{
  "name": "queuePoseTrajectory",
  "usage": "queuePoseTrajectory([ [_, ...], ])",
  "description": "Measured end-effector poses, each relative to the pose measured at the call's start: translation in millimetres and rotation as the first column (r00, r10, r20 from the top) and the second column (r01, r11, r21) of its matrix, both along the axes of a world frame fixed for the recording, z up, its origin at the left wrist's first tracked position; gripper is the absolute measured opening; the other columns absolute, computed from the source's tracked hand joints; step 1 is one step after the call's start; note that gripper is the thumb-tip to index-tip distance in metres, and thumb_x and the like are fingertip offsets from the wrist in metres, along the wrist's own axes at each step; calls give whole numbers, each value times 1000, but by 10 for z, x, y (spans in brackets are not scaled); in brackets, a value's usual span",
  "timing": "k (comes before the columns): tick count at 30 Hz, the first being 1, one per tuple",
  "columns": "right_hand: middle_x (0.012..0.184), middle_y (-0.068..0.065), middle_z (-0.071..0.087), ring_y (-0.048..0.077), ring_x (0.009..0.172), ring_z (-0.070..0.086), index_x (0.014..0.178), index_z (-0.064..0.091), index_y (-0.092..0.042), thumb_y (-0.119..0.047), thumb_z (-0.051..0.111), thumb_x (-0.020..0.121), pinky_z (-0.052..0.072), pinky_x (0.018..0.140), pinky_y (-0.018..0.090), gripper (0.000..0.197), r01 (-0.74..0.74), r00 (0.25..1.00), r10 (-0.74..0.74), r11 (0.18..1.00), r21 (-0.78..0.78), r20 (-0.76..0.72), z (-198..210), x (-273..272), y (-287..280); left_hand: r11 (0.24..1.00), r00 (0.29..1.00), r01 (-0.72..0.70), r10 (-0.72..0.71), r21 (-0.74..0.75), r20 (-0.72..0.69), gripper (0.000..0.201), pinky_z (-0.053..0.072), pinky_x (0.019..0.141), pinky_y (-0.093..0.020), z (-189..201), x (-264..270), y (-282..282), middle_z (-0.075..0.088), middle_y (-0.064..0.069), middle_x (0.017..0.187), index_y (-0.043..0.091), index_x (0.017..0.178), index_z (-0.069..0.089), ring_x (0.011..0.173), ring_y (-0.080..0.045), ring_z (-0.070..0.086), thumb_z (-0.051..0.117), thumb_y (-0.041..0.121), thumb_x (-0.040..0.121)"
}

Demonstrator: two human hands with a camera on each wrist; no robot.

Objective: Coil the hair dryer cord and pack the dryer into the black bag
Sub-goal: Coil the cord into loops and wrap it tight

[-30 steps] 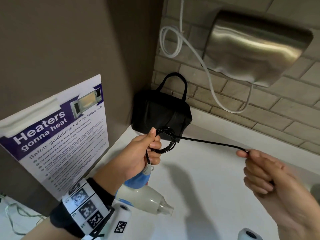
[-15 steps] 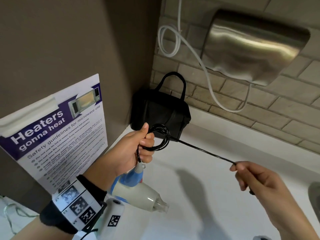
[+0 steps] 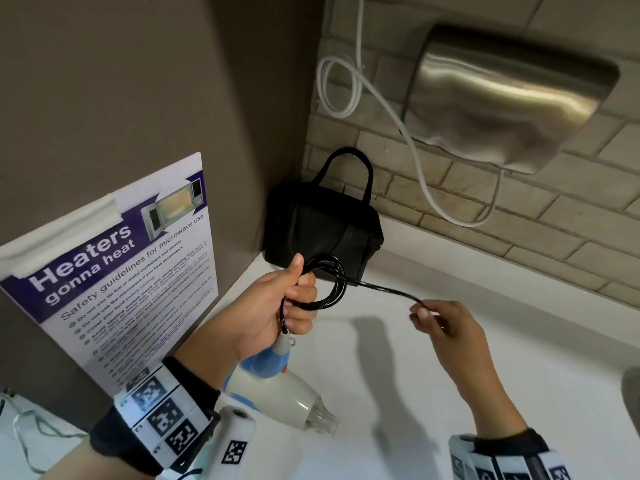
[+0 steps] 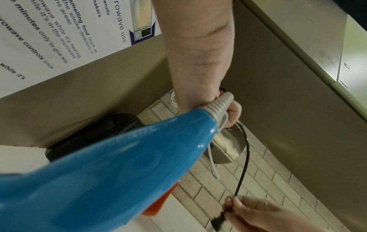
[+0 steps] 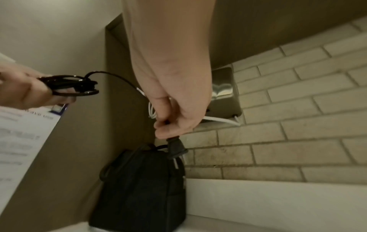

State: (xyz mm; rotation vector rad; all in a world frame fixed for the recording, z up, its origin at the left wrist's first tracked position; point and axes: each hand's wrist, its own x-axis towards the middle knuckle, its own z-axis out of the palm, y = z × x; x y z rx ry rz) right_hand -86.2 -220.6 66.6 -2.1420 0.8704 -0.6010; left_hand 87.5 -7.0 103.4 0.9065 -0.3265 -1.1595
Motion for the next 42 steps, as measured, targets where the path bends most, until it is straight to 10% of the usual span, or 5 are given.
queuePoseTrajectory([
  [2, 90, 7, 72, 16, 84, 72, 89, 69, -16, -13, 54, 95, 53, 87, 27, 16, -72, 980, 0, 933, 353, 199, 47, 162, 139, 1000, 1000, -2, 2, 0, -13, 41, 23, 40, -17, -15, 2, 0, 27, 10, 53, 19, 66, 36, 49, -8, 11, 36, 46, 97],
  [6, 84, 7, 73, 13, 82, 71, 94, 67, -3, -7, 48, 96, 56, 77, 17, 19, -318, 885, -130, 533, 784, 447, 233, 452, 460, 1000, 1000, -18, 18, 9, -10, 42, 24, 40, -17, -21, 0, -16, 27, 10, 53, 19, 66, 37, 50, -9, 10, 35, 46, 98],
  [11, 81, 7, 74, 11, 76, 72, 88, 68, 1, -1, 47, 96, 58, 71, 18, 23, -376, 857, -263, 271, 886, 444, 368, 659, 659, 1000, 999, -19, 19, -3, 28, 40, 23, 41, -18, -23, -23, -14, 25, 7, 57, 19, 68, 38, 50, -9, 11, 35, 44, 99],
  [21, 69, 8, 67, 8, 54, 63, 93, 64, 4, 4, 42, 96, 55, 51, 16, 22, -348, 891, -289, 63, 935, 351, 354, 758, 644, 999, 996, -42, 42, -2, 74, 36, 25, 42, -18, -25, -91, -11, 26, 4, 62, 17, 72, 43, 48, -8, 18, 44, 45, 94],
  [42, 80, 8, 68, 11, 70, 64, 90, 66, 2, 4, 50, 91, 55, 68, 16, 16, -335, 918, -157, 190, 923, 365, 158, 882, 599, 999, 991, -38, 33, 30, 131, 40, 26, 43, -20, -34, -134, -60, 28, 6, 57, 19, 66, 42, 44, -6, 21, 40, 41, 98],
])
